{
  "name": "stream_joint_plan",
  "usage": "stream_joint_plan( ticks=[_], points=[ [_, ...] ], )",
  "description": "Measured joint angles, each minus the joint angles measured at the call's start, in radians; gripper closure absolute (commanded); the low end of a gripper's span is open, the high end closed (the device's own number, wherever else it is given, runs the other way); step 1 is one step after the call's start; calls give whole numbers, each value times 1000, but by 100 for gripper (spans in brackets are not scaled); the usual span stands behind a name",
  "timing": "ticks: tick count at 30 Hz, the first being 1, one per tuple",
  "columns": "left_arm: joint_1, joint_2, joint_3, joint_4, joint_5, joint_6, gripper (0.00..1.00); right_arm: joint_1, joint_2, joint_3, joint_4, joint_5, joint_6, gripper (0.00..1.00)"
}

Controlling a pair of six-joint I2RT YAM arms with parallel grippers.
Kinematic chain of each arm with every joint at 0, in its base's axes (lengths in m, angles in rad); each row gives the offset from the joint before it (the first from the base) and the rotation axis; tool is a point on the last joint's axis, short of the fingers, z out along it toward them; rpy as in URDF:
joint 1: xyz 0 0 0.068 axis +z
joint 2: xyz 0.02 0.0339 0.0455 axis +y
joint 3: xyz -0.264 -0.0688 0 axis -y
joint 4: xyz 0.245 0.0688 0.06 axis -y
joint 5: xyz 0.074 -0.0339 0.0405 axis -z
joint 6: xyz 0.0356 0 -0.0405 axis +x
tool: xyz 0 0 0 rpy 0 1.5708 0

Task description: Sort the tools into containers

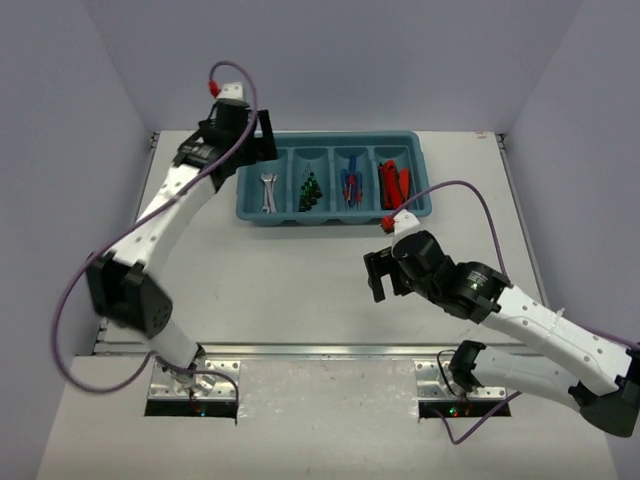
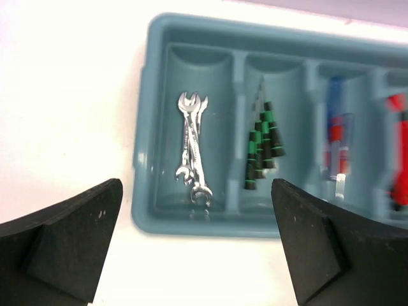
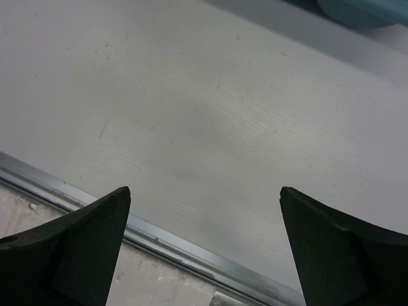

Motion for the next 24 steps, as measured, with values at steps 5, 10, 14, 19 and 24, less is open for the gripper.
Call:
stream_joint_plan(
  ticks=[5,10,14,19,24],
  points=[
    [-4,-602,-336,52,-40,-102,0,0,-121,82,-94,135,-1,1],
    [-4,-982,-628,36,-94,-122,0,0,-228,153,-177,269,-20,1],
    [-4,-1059,-827,38,-91,-108,0,0,-291,139,-229,364,-19,1],
    [-4,-1140,-960,5,-70,-94,0,0,-375,37,-251,408,-20,1],
    [-4,-1190,-956,53,-65,-83,0,0,-395,-17,-251,432,-18,1]
  ],
)
